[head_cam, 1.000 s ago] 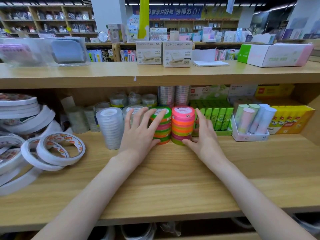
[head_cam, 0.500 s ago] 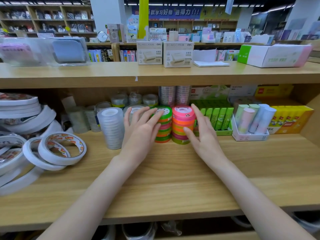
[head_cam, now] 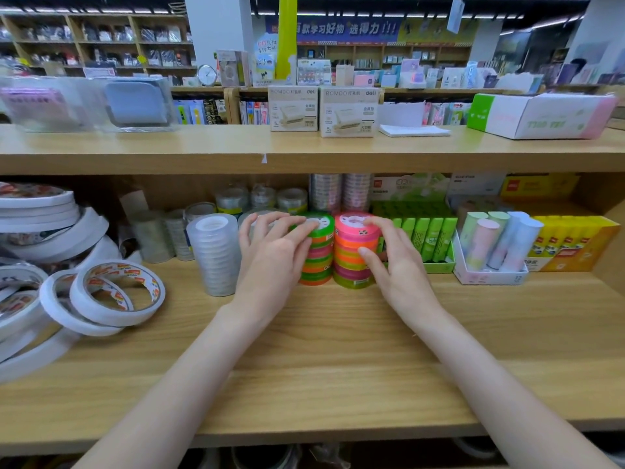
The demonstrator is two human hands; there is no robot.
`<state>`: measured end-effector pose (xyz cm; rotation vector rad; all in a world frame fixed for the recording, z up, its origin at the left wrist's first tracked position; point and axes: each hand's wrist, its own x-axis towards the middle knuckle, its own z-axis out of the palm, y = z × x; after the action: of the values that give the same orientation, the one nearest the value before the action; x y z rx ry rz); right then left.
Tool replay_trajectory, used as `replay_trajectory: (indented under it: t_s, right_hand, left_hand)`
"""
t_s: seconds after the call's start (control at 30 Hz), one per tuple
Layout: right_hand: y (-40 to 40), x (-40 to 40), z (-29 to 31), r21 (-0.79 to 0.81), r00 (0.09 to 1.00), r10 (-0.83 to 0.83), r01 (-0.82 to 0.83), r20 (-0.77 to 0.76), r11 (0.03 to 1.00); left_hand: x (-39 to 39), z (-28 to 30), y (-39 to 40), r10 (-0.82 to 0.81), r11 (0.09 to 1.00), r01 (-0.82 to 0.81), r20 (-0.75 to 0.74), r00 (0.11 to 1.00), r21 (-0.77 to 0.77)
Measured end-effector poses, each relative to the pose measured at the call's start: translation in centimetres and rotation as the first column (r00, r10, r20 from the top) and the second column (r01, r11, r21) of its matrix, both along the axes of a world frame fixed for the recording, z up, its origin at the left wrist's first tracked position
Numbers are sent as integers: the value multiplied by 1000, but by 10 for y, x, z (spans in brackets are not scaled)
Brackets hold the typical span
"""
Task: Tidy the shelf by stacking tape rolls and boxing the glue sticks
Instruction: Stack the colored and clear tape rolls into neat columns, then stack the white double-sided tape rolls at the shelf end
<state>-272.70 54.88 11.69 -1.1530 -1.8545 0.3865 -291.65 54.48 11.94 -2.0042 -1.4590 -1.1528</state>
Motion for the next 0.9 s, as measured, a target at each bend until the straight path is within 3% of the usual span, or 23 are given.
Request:
replay_trajectory:
  t_s: [0.13, 0.3, 0.4, 0.47, 0.6, 0.77, 0.83, 0.9]
  right_hand:
    - [-3, 2, 2, 13, 999, -8, 7, 33, 1000]
    - [-6, 9, 10, 20, 984, -46, 44, 172, 999]
    - [-14, 6, 24, 240, 956, -192, 137, 223, 961]
    - [-17, -6, 30, 375, 947, -194, 86, 258, 923]
    - [-14, -46, 33, 405, 912, -81, -97, 401, 909]
    - [-3, -86, 36, 369, 749, -100, -202, 655, 907]
    - [1, -92, 36, 331, 748, -90, -180, 657, 926]
    - [0, -95, 34, 350, 792, -106, -141, 601, 926]
  left_hand:
    - [0, -1, -3, -5, 1000, 5, 0, 1000, -20]
    - [-7, 2, -18, -50, 999, 49, 122, 991, 18]
    - [-25, 0, -34, 15, 996, -30, 180, 984, 80]
    - [-38, -2, -43, 91, 989, -116, 233, 968, 95]
    - [-63, -18, -52, 175, 984, -147, 380, 908, -102]
    - [-79, -26, -48, 191, 916, 72, 587, 787, -394]
    - [-79, -20, -44, 223, 895, 119, 663, 715, -430]
    - [-80, -16, -40, 246, 880, 111, 644, 724, -462]
